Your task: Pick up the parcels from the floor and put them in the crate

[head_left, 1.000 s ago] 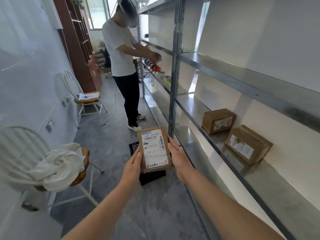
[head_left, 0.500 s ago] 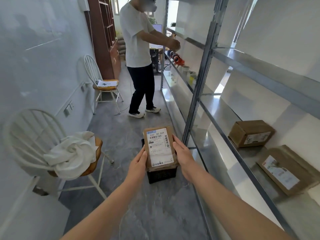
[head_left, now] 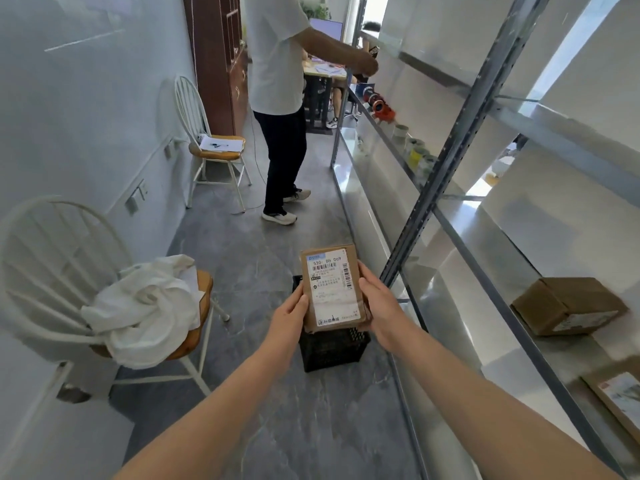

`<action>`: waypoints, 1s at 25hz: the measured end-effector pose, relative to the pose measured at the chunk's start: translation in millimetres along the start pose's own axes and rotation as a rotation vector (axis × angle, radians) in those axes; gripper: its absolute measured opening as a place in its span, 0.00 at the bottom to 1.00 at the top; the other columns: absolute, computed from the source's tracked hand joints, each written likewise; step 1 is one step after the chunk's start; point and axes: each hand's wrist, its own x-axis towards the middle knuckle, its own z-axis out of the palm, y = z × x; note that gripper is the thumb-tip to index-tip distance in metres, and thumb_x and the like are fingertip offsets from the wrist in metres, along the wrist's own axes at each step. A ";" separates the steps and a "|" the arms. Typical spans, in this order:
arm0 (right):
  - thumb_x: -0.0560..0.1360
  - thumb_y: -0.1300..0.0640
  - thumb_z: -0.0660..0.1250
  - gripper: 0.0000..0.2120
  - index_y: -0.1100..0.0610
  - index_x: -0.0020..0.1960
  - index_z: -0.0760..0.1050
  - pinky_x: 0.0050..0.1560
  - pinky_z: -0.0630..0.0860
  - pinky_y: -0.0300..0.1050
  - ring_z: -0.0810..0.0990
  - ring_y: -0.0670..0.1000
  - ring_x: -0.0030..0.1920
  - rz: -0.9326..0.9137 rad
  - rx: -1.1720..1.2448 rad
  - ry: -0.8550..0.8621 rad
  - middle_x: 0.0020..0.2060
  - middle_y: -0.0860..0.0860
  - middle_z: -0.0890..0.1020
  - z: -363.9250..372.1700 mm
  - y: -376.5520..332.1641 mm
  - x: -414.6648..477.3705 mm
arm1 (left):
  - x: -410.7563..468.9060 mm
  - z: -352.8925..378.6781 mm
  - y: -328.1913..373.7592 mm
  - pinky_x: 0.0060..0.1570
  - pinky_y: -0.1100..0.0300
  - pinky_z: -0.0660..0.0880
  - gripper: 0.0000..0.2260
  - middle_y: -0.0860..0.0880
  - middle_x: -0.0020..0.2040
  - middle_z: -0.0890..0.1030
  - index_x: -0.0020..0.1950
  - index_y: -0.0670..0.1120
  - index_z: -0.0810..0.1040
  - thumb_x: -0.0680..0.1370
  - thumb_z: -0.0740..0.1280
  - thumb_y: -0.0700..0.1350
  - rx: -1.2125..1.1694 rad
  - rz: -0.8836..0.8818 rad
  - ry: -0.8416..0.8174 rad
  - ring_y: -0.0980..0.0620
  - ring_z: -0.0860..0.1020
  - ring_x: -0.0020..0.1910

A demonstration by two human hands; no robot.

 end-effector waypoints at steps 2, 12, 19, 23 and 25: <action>0.85 0.50 0.50 0.18 0.31 0.68 0.69 0.56 0.78 0.60 0.84 0.51 0.53 0.019 -0.035 0.007 0.53 0.40 0.85 7.1 1.7 13.1 | 9.7 -10.9 0.2 0.62 0.60 0.73 0.17 0.56 0.65 0.78 0.72 0.58 0.69 0.83 0.60 0.46 0.010 -0.001 -0.011 0.57 0.76 0.62; 0.84 0.45 0.49 0.18 0.31 0.69 0.67 0.57 0.77 0.61 0.83 0.51 0.55 0.044 -0.039 -0.048 0.54 0.42 0.84 40.6 -15.6 82.9 | 74.7 -38.1 31.5 0.47 0.70 0.76 0.17 0.56 0.63 0.78 0.72 0.56 0.69 0.84 0.59 0.44 0.028 0.009 -0.002 0.61 0.77 0.58; 0.81 0.35 0.46 0.20 0.34 0.57 0.77 0.57 0.78 0.59 0.85 0.50 0.51 0.072 -0.033 -0.025 0.50 0.43 0.86 18.0 -44.4 154.3 | 144.9 -9.1 55.4 0.43 0.74 0.76 0.18 0.59 0.59 0.78 0.73 0.55 0.69 0.83 0.59 0.44 0.061 0.018 0.004 0.66 0.77 0.52; 0.82 0.36 0.47 0.19 0.34 0.63 0.73 0.50 0.80 0.52 0.84 0.50 0.52 0.042 -0.050 -0.012 0.53 0.45 0.85 -6.6 -67.1 207.1 | 193.5 22.3 77.3 0.48 0.70 0.76 0.18 0.55 0.63 0.78 0.73 0.55 0.69 0.83 0.59 0.44 0.108 0.010 0.003 0.61 0.77 0.57; 0.82 0.38 0.46 0.19 0.34 0.65 0.72 0.46 0.80 0.48 0.84 0.49 0.53 0.014 -0.043 -0.029 0.54 0.45 0.85 -16.0 -76.5 229.0 | 215.6 34.4 87.9 0.46 0.70 0.76 0.18 0.55 0.63 0.78 0.73 0.55 0.69 0.83 0.59 0.43 0.124 0.016 0.008 0.61 0.78 0.56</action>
